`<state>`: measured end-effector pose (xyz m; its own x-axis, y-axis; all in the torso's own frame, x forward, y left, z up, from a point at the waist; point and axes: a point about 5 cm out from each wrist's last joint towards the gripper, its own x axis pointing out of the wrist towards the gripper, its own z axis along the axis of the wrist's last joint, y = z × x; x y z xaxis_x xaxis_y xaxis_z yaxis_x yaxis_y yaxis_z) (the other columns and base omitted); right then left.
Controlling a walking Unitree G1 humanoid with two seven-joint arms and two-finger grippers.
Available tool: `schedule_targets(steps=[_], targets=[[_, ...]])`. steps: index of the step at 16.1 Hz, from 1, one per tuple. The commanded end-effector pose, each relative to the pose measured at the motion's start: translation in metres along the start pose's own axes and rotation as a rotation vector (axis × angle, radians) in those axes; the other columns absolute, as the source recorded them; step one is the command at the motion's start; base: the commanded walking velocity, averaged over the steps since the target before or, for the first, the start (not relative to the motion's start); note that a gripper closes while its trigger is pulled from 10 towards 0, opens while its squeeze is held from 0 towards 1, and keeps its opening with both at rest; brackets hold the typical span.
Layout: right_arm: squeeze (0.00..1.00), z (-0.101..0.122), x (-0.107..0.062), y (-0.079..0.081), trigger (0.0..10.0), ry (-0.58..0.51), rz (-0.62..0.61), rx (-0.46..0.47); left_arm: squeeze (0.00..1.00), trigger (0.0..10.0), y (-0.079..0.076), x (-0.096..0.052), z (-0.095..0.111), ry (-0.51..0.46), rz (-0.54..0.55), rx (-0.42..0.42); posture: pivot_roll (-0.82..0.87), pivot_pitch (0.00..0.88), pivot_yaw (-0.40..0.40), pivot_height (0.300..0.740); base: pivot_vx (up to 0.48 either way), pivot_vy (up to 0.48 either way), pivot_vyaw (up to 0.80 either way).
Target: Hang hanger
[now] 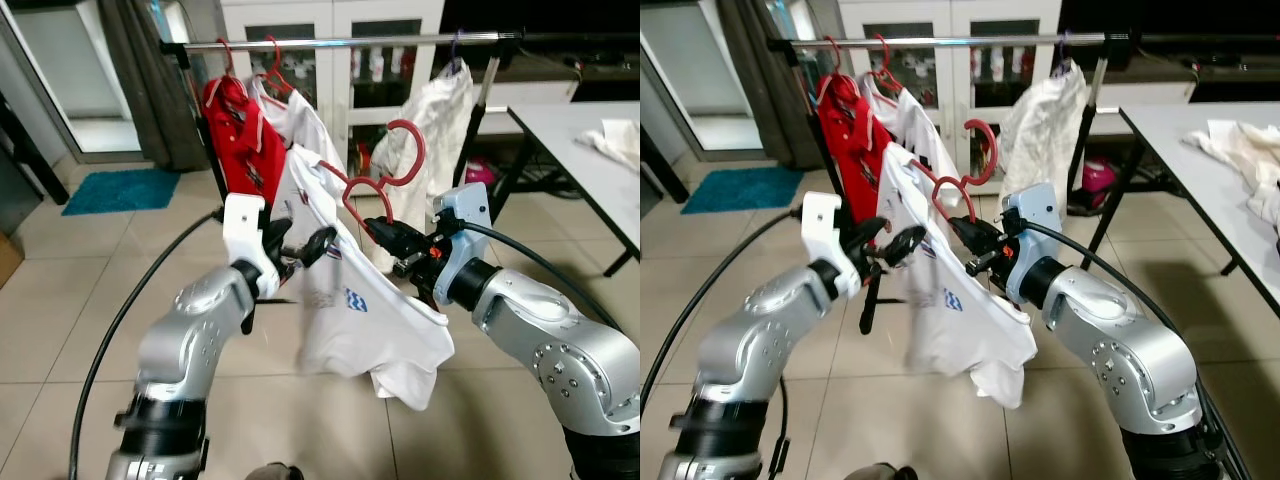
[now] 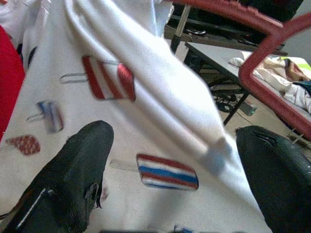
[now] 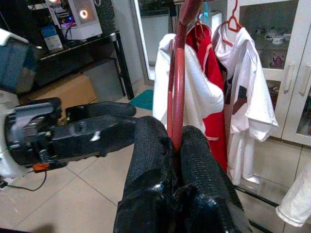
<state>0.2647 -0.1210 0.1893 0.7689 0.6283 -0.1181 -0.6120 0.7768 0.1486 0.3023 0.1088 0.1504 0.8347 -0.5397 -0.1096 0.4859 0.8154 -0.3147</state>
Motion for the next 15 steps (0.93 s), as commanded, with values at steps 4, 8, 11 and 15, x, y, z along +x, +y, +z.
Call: schedule_targets(steps=[4, 8, 11, 15], targets=[[0.00, 0.0121, -0.0037, 0.0069, 10.0, -0.067, 0.046, -0.007, 0.00, 0.0, 0.0042, 0.0042, 0.0004, -0.002, 0.004, -0.015, -0.11, 0.000, 0.096, 0.740, 0.000, 0.000, 0.00], [0.00, 0.0125, -0.0045, 0.0071, 10.0, -0.073, 0.049, -0.002, 0.00, 0.0, 0.0055, 0.0046, -0.0027, 0.005, -0.005, -0.012, -0.12, 0.000, 0.101, 0.740, 0.000, 0.000, 0.00], [0.00, 0.0138, -0.0048, 0.0076, 10.0, -0.081, 0.058, -0.004, 0.00, 0.0, 0.0053, 0.0072, -0.0032, -0.003, -0.034, -0.034, -0.12, 0.000, 0.103, 0.740, 0.000, 0.000, 0.00], [0.00, 0.0142, -0.0058, 0.0074, 10.0, -0.085, 0.054, 0.000, 0.00, 0.0, 0.0071, 0.0097, -0.0024, -0.017, -0.061, -0.045, -0.12, 0.000, 0.106, 0.740, 0.000, 0.000, 0.00]])
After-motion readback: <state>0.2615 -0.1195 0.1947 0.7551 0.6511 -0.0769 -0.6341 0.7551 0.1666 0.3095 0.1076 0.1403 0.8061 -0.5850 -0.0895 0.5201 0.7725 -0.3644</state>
